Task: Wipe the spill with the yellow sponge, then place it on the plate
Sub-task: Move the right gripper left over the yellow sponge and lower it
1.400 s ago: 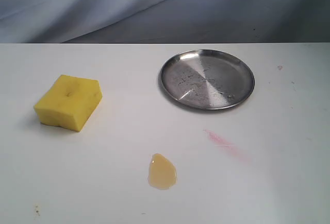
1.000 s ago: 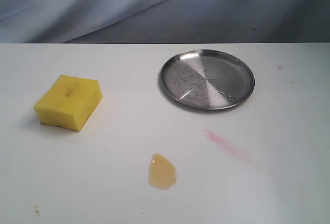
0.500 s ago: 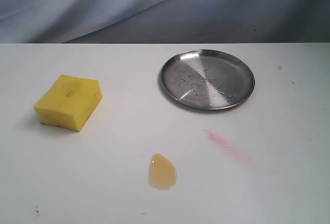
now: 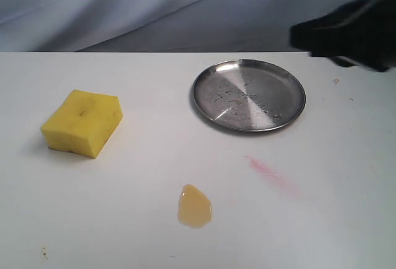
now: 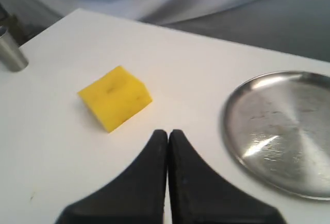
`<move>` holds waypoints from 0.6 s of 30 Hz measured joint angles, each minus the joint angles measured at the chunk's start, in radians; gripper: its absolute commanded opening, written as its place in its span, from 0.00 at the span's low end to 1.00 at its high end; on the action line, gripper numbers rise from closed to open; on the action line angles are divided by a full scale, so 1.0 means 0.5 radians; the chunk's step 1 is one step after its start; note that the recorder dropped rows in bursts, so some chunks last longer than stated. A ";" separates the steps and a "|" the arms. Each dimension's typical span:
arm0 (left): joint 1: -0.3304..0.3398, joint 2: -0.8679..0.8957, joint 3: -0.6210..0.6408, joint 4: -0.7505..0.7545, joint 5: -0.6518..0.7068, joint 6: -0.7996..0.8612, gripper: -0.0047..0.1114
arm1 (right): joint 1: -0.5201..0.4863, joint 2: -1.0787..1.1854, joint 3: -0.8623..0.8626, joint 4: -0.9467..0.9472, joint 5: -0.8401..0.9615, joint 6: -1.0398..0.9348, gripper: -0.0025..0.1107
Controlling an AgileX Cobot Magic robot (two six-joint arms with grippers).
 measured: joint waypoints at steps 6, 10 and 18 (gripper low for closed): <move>0.000 0.000 0.000 0.000 0.000 0.000 0.04 | 0.452 0.712 -0.447 0.004 0.066 -0.013 0.02; 0.000 0.000 0.000 0.000 0.000 0.000 0.04 | 0.772 1.204 -0.825 -0.168 -0.016 0.195 0.03; 0.000 0.000 0.000 0.000 0.000 0.000 0.04 | 0.943 1.917 -1.499 -0.800 0.065 1.089 0.43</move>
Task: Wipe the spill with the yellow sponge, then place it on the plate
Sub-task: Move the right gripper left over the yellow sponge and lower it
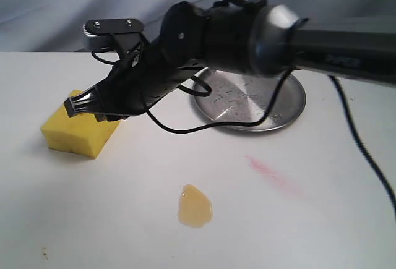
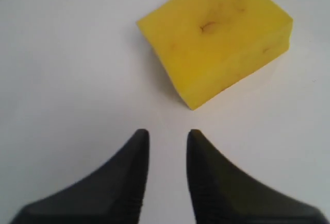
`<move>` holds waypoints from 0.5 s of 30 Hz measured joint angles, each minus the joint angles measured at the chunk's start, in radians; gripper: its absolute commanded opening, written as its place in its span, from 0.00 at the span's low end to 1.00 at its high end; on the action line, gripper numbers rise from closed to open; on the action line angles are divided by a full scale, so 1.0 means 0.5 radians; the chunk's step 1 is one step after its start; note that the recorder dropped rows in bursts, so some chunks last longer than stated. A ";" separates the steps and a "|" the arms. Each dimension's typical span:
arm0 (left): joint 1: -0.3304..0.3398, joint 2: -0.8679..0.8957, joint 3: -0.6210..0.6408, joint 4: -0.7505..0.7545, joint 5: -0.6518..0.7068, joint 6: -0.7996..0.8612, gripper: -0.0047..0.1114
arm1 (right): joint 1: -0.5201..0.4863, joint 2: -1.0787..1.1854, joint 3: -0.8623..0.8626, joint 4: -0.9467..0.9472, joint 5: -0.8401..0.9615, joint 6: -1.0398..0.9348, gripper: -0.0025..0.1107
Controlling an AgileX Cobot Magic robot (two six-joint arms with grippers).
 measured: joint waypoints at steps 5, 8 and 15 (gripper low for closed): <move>0.000 0.000 0.000 0.000 0.000 0.000 0.04 | 0.000 0.276 -0.307 -0.085 0.042 0.397 0.62; 0.000 0.000 0.000 0.000 0.000 0.000 0.04 | 0.000 0.427 -0.505 -0.085 0.051 0.473 0.62; 0.000 0.000 0.000 0.000 0.000 0.000 0.04 | 0.000 0.762 -0.902 -0.095 0.065 0.661 0.62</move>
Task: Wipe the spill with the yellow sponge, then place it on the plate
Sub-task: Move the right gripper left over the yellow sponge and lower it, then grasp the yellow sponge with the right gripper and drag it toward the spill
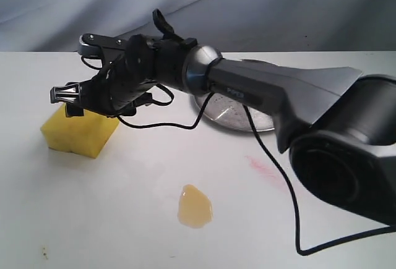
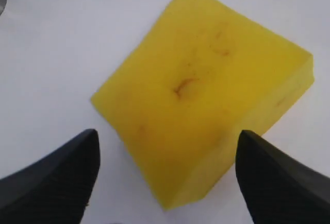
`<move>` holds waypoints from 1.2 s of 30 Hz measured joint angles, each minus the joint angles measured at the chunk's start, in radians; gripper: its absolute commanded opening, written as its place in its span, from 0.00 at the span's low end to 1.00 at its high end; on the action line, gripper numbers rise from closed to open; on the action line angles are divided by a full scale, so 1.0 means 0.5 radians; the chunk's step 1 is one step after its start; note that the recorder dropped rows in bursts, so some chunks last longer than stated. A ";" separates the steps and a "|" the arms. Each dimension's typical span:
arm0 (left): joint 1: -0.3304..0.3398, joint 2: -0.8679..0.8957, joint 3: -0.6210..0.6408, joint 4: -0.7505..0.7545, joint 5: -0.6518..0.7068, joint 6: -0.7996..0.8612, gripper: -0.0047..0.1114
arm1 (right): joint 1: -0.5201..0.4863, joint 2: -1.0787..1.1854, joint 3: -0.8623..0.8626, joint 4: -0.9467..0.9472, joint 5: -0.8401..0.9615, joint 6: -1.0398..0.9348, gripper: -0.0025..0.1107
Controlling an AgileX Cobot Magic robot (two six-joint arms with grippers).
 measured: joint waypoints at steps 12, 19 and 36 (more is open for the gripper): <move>0.000 0.000 0.000 0.000 0.000 0.000 0.04 | -0.004 0.390 -0.435 -0.180 0.053 0.279 0.54; 0.000 0.000 0.000 0.000 0.000 0.000 0.04 | -0.043 0.422 -0.531 -0.195 0.224 0.436 0.02; 0.000 0.000 0.000 0.000 0.000 0.000 0.04 | 0.075 -0.439 0.385 -0.972 0.440 0.461 0.02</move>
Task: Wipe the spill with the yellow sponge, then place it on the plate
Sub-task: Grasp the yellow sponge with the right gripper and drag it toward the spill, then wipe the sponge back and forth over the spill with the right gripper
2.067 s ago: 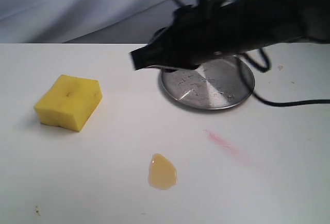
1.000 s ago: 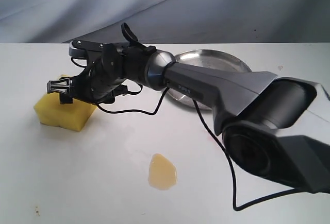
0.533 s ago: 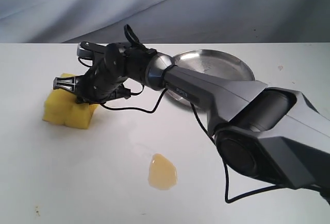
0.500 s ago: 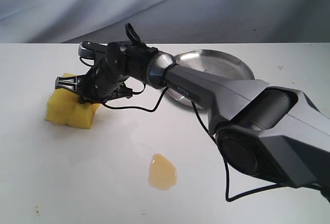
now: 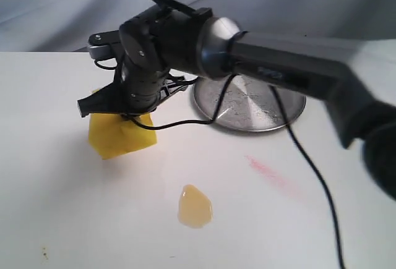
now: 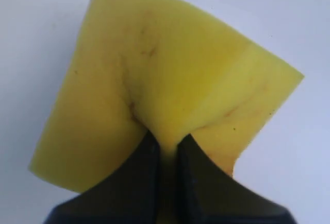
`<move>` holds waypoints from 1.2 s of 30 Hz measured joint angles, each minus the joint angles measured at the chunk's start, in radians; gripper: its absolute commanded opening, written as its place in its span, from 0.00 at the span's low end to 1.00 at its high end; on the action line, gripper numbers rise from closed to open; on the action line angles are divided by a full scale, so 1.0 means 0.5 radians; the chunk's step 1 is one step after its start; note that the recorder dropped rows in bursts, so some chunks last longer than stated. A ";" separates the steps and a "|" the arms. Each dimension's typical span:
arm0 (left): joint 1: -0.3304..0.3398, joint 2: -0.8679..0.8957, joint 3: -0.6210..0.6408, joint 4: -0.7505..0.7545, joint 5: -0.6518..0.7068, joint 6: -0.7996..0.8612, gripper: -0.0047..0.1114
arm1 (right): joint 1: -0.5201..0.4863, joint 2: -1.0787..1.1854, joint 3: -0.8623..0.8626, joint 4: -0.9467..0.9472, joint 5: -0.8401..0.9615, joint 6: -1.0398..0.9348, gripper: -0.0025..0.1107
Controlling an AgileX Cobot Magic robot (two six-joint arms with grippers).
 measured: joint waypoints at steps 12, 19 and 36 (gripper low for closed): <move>0.000 0.000 0.000 0.000 0.000 0.000 0.04 | 0.000 -1.262 1.885 -0.088 -0.559 -0.023 0.02; 0.000 0.000 0.000 0.000 0.000 0.000 0.04 | 0.000 -1.043 1.909 0.158 -0.622 -0.251 0.02; 0.000 0.000 0.000 0.000 0.000 0.000 0.04 | 0.000 -0.357 1.217 0.102 -0.196 -0.302 0.02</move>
